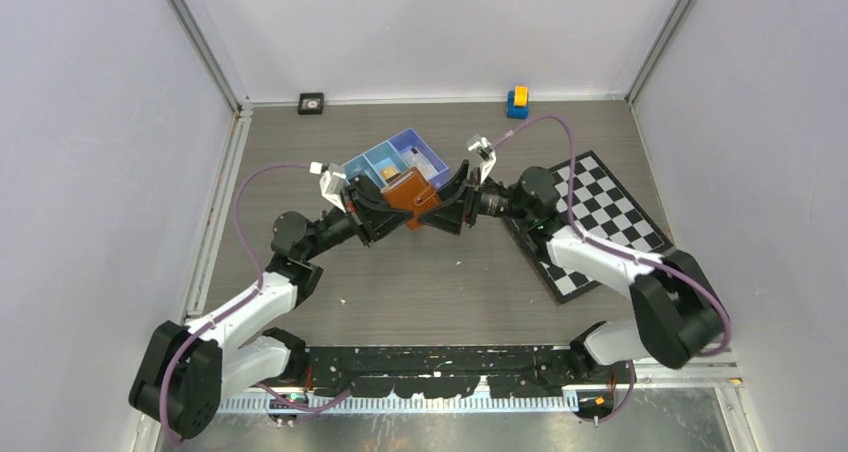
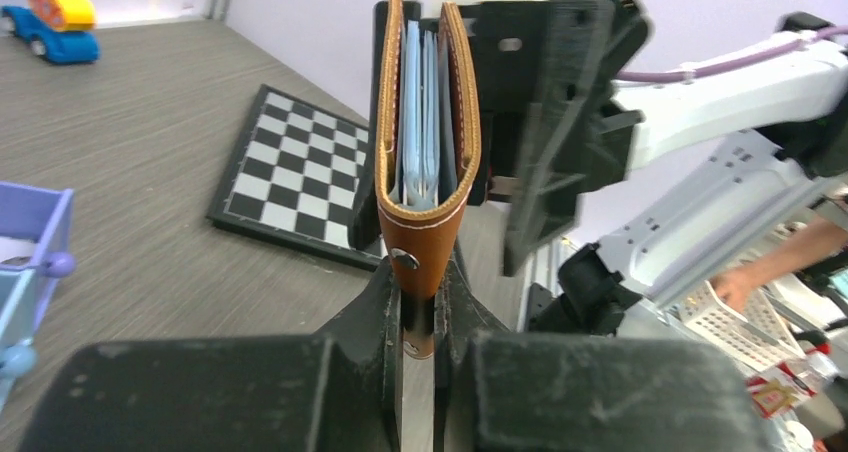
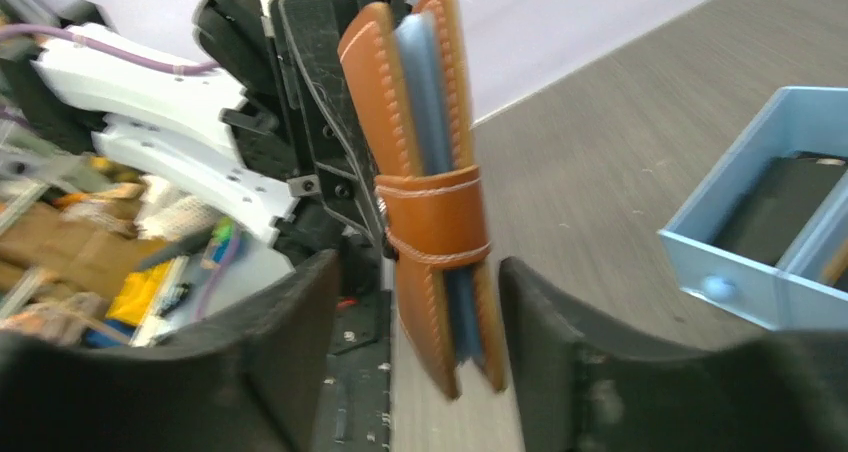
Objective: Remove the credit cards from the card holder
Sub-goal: Open the card holder.
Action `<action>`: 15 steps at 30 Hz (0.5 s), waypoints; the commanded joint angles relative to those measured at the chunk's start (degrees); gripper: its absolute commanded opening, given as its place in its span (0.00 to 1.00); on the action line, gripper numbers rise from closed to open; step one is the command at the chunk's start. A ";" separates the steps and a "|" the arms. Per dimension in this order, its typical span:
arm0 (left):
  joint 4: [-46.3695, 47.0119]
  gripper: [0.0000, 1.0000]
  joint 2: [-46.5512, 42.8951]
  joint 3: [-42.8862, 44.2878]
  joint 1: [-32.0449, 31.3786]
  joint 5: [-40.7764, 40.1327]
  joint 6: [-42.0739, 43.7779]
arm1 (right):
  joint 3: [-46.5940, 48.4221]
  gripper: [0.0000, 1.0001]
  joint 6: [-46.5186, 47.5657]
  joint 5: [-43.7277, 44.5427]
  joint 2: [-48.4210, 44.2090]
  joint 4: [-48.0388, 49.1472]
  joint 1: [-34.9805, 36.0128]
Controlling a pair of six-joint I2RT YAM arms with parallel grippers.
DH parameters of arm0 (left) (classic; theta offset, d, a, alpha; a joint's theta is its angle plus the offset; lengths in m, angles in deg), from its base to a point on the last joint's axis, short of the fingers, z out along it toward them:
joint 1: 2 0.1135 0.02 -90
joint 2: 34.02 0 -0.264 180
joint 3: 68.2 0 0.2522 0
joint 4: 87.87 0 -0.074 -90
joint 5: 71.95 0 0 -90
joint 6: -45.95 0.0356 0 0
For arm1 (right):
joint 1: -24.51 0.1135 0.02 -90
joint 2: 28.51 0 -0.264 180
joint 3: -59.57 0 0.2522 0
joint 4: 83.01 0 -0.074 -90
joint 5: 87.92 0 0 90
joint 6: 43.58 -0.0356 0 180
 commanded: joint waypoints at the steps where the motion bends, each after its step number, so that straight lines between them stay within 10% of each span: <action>1: -9.04 0.00 -3.46 2.31 0.41 -5.49 6.61 | 0.57 0.73 17.03 10.26 -9.57 -20.09 0.25; 15: -25.93 0.00 -6.14 4.43 0.42 -15.60 11.01 | 1.03 0.99 12.19 40.74 -24.59 -38.88 0.25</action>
